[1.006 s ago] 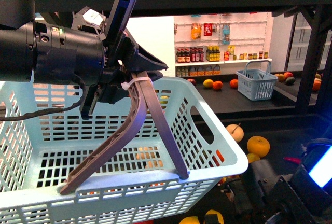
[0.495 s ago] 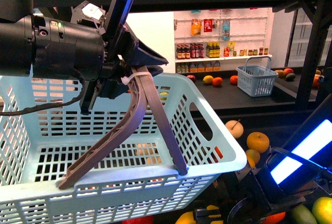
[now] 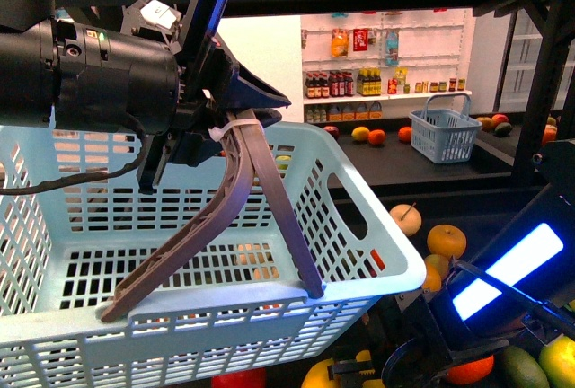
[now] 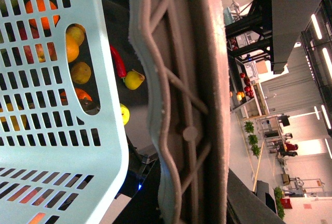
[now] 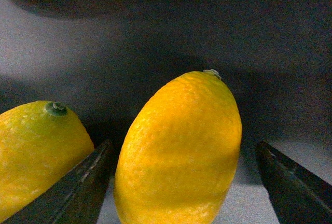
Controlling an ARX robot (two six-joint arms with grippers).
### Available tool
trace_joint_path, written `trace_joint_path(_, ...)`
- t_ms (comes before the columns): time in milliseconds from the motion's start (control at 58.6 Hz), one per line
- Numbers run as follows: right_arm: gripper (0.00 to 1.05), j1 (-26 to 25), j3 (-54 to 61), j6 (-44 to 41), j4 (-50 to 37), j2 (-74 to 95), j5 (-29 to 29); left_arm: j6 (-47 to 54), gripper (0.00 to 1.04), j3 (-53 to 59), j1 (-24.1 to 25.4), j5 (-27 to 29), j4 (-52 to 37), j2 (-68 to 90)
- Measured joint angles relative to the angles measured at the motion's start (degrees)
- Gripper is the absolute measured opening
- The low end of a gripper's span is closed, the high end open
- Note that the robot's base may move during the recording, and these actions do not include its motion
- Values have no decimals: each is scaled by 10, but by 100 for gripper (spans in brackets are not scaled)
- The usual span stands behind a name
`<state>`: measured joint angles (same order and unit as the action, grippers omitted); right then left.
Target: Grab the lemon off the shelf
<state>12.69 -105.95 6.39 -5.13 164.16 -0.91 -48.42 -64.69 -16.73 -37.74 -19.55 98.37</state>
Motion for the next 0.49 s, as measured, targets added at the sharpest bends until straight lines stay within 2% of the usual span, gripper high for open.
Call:
trace_joint_path(136, 57, 1, -3, -2, 3, 2, -2, 0, 13, 0, 0, 0, 0, 0)
trace_joint_path(188, 53, 1, -5, -2, 3, 2, -2, 0, 13, 0, 0, 0, 0, 0)
trace_joint_path(290, 49, 1, -6, -2, 3, 2, -2, 0, 13, 0, 0, 0, 0, 0)
trace_joint_path(495, 48, -5, 1, -4, -2, 0, 2, 0, 12, 0, 0, 0, 0, 0)
